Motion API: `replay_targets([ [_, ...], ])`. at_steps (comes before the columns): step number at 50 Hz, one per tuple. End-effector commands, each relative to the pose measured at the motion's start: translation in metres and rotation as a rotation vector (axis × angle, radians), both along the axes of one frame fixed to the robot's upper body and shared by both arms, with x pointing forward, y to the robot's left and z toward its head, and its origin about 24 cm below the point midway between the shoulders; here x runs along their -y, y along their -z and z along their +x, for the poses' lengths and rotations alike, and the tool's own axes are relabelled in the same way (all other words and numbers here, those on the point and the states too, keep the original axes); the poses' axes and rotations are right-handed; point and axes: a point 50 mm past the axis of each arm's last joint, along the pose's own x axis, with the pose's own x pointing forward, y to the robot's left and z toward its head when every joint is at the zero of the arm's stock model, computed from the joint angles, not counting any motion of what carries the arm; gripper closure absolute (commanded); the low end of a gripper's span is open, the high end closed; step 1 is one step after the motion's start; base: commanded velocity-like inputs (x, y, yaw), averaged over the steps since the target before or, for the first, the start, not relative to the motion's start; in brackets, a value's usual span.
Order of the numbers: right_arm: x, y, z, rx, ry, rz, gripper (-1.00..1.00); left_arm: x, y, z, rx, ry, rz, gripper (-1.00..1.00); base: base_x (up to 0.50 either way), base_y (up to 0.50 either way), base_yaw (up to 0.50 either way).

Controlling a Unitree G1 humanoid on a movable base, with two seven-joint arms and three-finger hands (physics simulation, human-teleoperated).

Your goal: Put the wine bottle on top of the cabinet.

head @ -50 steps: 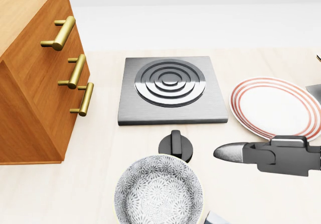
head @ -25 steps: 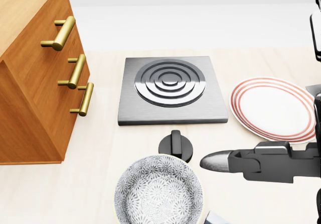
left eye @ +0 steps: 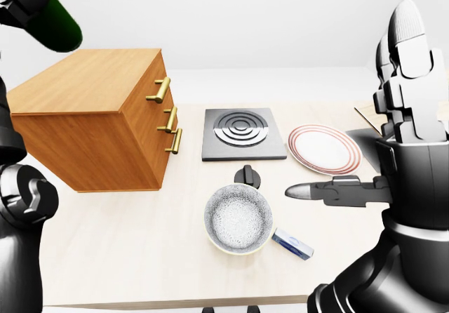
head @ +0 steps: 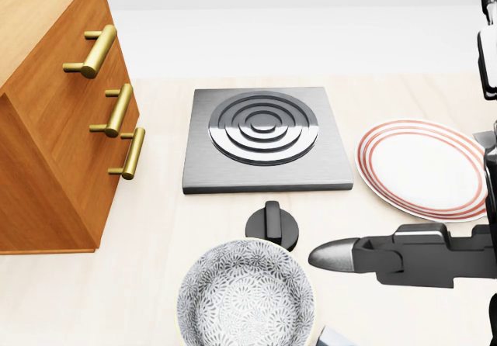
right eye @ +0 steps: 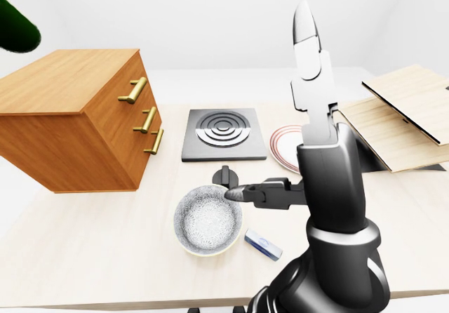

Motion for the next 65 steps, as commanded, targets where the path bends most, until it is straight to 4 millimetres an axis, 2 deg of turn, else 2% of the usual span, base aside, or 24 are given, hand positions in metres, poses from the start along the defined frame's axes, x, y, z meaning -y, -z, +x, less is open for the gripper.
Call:
replay_targets([
  [1,0.0,0.002,0.0,-0.005,-0.021,0.009,-1.0,-0.003,0.025,0.006,-0.084,-0.008,0.05,1.0,0.0,0.0,0.0],
  [5,-0.001,0.003,-0.001,-0.007,-0.043,0.012,-1.0,-0.003,0.044,0.012,-0.138,-0.011,0.049,1.0,0.0,0.0,0.0],
  [12,0.0,0.006,-0.001,-0.019,-0.052,0.019,-1.0,-0.003,0.051,0.015,-0.162,-0.008,0.032,1.0,0.0,0.0,0.0],
  [17,0.0,0.006,-0.001,-0.02,-0.047,0.02,-1.0,-0.006,0.069,0.018,-0.208,-0.007,0.0,1.0,0.0,0.0,0.0],
  [22,0.0,0.006,-0.001,-0.022,-0.05,0.019,-1.0,-0.008,0.072,0.018,-0.217,-0.012,-0.003,1.0,0.0,0.0,0.0],
  [30,0.0,0.006,0.0,-0.025,-0.034,0.013,-1.0,-0.008,0.091,0.024,-0.289,-0.025,-0.03,1.0,0.0,0.0,0.0],
  [37,-0.002,0.005,0.0,-0.026,-0.015,-0.003,-1.0,-0.008,0.096,0.024,-0.296,-0.014,-0.055,0.97,0.0,0.0,0.0],
  [41,-0.002,0.004,0.0,-0.024,-0.014,-0.005,-1.0,-0.009,0.091,0.024,-0.287,-0.017,-0.057,0.8,0.0,0.0,0.0],
  [44,-0.001,0.004,0.0,-0.025,-0.007,-0.004,-1.0,-0.008,0.092,0.024,-0.288,-0.015,-0.06,0.77,0.0,0.0,0.0],
  [45,-0.001,0.004,0.0,-0.026,-0.005,-0.004,-1.0,-0.007,0.095,0.025,-0.296,-0.014,-0.06,0.73,0.0,0.0,0.0],
  [46,0.0,0.004,0.0,-0.026,0.0,-0.004,-1.0,-0.007,0.097,0.026,-0.3,-0.013,-0.064,0.5,0.0,0.0,0.0],
  [49,0.002,0.004,0.0,-0.025,0.012,0.001,-1.0,-0.006,0.096,0.026,-0.301,-0.011,-0.062,0.42,0.0,0.0,0.0],
  [55,0.001,0.003,0.0,-0.024,0.01,-0.004,-1.0,-0.005,0.09,0.026,-0.286,-0.008,-0.049,0.4,0.0,0.0,0.0],
  [65,0.001,0.004,0.0,-0.025,0.005,-0.001,-1.0,-0.007,0.097,0.025,-0.304,-0.013,-0.059,0.4,0.0,0.0,0.0],
])
